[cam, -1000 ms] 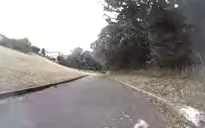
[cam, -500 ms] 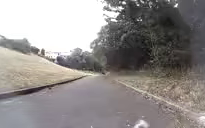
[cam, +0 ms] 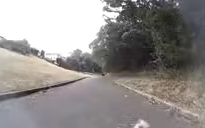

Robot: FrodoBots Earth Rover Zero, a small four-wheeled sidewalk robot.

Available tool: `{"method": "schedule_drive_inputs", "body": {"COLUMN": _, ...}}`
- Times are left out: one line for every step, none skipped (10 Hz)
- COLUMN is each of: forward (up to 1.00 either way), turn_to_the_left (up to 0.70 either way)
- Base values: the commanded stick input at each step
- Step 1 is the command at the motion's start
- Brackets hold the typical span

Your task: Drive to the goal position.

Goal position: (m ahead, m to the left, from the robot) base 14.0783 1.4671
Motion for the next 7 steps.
{"method": "schedule_drive_inputs", "body": {"forward": 0.70, "turn_to_the_left": 0.00}}
{"method": "schedule_drive_inputs", "body": {"forward": 0.70, "turn_to_the_left": 0.00}}
{"method": "schedule_drive_inputs", "body": {"forward": 0.70, "turn_to_the_left": 0.00}}
{"method": "schedule_drive_inputs", "body": {"forward": 0.70, "turn_to_the_left": 0.00}}
{"method": "schedule_drive_inputs", "body": {"forward": 0.70, "turn_to_the_left": 0.00}}
{"method": "schedule_drive_inputs", "body": {"forward": 0.70, "turn_to_the_left": 0.00}}
{"method": "schedule_drive_inputs", "body": {"forward": 0.70, "turn_to_the_left": 0.00}}
